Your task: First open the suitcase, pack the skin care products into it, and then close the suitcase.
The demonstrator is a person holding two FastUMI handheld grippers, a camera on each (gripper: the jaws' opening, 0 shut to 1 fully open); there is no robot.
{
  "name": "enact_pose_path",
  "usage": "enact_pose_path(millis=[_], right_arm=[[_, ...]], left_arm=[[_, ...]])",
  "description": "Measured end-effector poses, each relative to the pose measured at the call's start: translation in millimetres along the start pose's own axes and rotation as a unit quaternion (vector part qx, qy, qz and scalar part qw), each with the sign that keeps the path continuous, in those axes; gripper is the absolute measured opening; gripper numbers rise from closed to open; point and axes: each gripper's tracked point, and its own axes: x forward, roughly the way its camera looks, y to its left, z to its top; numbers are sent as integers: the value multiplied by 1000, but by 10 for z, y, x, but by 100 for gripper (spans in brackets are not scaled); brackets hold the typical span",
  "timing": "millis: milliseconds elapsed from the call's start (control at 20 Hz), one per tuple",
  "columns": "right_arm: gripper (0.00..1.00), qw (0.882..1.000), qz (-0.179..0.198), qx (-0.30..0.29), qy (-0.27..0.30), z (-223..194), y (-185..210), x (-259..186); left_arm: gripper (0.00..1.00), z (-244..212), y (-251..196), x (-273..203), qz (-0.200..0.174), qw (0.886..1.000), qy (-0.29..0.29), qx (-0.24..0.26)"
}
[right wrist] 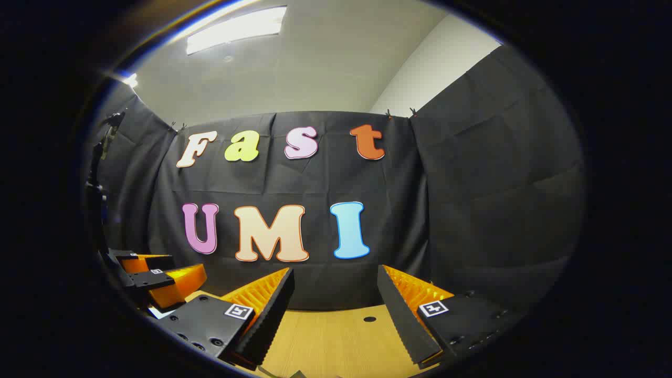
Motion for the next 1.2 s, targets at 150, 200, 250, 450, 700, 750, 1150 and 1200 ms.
enact_pose_path(millis=[150, 200, 250, 450, 700, 750, 1150, 1200], right_arm=[[98, 1000, 18, 10, 11, -122, -37, 52], [98, 999, 26, 13, 14, -160, -48, 78], [98, 999, 33, 12, 15, -213, -68, 96], [98, 997, 74, 12, 22, -395, 15, 134], [98, 995, 92, 7, 36, -548, 98, 229], [98, 996, 84, -1, 32, -552, 76, 261], [99, 997, 27, -49, 44, -764, -2, 384], [99, 997, 18, -56, 47, -773, -50, 403]], left_arm=[[93, -77, 12, -39, 21, 1000, 10, -2], [94, -93, 32, -59, 31, 999, 13, 2], [94, -141, 46, -77, 39, 999, 16, 7], [94, -294, 166, -145, 76, 996, 30, 32], [94, -853, 302, -260, 72, 994, 83, 26], [94, -1045, 371, -283, 68, 992, 106, 30], [94, -2327, 569, -228, 41, 959, 281, -12], [94, -2493, 591, -203, 42, 951, 306, -14]])
